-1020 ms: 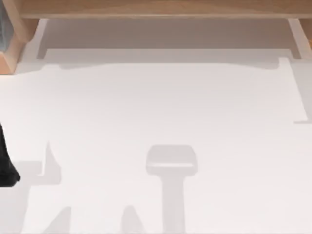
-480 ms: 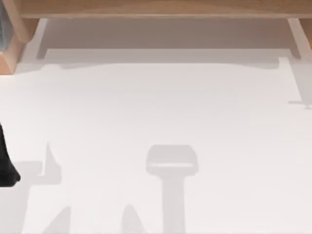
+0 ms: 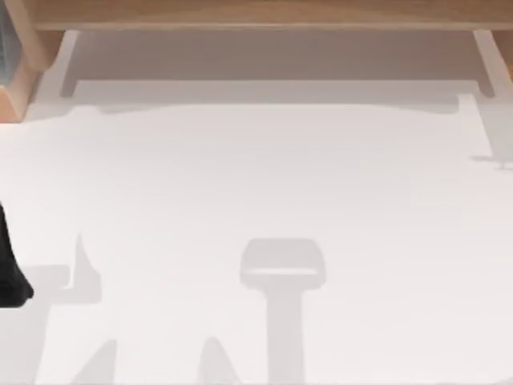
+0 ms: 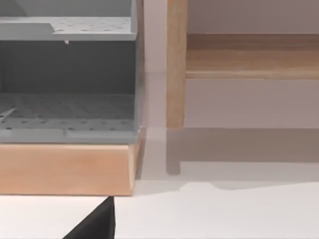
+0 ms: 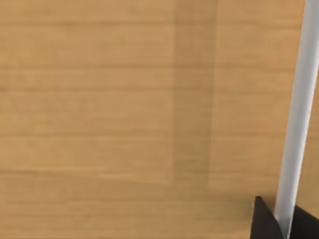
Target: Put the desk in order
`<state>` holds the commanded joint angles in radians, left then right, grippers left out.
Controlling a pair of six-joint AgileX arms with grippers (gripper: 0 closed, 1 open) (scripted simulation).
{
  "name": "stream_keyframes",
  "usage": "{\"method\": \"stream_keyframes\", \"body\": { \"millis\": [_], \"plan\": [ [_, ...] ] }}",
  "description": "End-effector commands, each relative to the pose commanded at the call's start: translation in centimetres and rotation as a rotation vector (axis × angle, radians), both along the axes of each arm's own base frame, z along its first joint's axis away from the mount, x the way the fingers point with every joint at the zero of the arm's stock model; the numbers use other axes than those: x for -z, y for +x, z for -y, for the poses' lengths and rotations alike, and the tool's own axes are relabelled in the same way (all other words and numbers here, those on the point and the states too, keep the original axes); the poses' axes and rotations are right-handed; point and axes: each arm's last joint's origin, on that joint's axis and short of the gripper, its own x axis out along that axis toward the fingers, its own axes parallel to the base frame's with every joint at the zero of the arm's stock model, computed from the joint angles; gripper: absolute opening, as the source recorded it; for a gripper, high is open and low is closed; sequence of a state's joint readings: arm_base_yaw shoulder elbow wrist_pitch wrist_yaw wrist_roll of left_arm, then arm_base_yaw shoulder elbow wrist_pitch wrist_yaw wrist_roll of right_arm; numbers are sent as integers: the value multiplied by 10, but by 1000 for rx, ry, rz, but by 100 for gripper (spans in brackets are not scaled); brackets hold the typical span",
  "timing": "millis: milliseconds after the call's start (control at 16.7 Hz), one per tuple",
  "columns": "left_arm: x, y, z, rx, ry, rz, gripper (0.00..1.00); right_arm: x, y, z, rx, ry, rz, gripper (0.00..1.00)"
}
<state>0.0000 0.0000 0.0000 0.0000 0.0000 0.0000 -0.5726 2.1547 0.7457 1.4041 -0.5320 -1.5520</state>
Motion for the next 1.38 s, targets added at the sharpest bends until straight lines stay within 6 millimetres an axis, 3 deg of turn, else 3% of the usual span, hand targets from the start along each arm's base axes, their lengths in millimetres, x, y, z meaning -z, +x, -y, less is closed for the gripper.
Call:
{"method": "stream_keyframes", "body": {
  "millis": [420,780,1140,1380],
  "plan": [
    [0,0,0,0,0,0,100,-2,56,2,2,-5,7,0],
    [0,0,0,0,0,0,100,0,60,3,7,2,-2,0],
    [0,0,0,0,0,0,100,-2,110,6,11,-7,9,0],
    [0,0,0,0,0,0,100,-2,120,4,9,0,4,0]
  ]
}}
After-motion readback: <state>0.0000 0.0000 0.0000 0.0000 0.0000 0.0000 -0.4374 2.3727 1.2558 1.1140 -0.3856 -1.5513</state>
